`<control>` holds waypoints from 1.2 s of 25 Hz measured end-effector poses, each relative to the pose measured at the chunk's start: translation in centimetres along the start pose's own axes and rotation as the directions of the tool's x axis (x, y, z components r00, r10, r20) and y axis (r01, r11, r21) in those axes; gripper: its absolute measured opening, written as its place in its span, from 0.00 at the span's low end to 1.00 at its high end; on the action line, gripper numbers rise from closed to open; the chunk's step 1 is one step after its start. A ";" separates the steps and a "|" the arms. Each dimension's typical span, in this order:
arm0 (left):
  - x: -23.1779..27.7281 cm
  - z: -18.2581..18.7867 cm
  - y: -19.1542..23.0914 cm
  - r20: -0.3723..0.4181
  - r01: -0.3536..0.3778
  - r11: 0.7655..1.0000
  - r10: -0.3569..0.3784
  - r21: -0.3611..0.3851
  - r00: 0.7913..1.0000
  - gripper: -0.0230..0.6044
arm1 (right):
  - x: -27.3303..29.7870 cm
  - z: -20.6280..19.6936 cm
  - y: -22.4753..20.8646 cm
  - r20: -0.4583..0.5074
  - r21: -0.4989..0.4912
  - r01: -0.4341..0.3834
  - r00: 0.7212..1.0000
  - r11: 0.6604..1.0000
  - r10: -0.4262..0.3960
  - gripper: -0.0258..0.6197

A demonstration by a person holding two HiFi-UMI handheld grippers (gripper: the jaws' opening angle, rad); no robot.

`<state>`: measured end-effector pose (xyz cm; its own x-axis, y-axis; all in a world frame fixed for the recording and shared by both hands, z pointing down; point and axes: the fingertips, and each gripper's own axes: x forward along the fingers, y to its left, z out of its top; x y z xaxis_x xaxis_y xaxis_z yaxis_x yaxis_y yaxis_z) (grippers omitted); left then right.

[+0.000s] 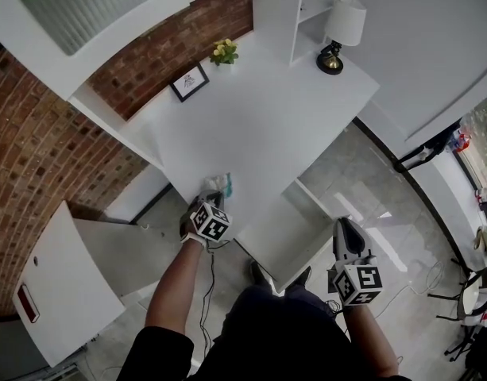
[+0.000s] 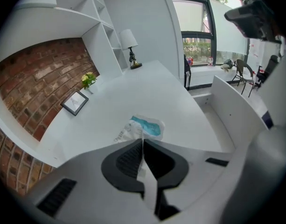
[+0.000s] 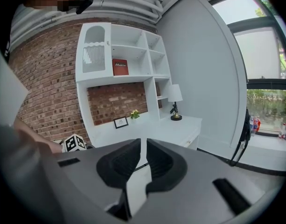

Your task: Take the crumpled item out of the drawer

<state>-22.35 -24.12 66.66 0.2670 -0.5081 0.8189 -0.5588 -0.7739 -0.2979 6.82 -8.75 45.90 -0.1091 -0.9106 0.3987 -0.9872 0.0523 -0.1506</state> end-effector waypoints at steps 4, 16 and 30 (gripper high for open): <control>1.1 -1.0 0.9 -0.037 -0.032 0.999 0.033 0.027 0.999 0.07 | 0.9 -0.1 1.1 -0.011 0.003 -0.005 1.000 1.000 0.005 0.09; -2.9 0.1 4.0 0.090 -0.072 0.985 0.087 -0.155 0.992 0.09 | 2.7 1.6 4.2 -0.002 -0.027 -0.063 0.998 0.998 0.063 0.09; -13.3 6.8 2.9 0.374 0.018 0.911 0.151 -0.411 0.915 0.09 | 3.0 2.7 5.4 0.047 -0.032 -0.144 0.988 0.989 0.145 0.05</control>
<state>-22.19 -22.15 51.53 0.4534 -0.7232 0.5209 -0.8276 -0.5586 -0.0553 1.51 -12.30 43.87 -0.2457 -0.9115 0.3297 -0.9645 0.1959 -0.1772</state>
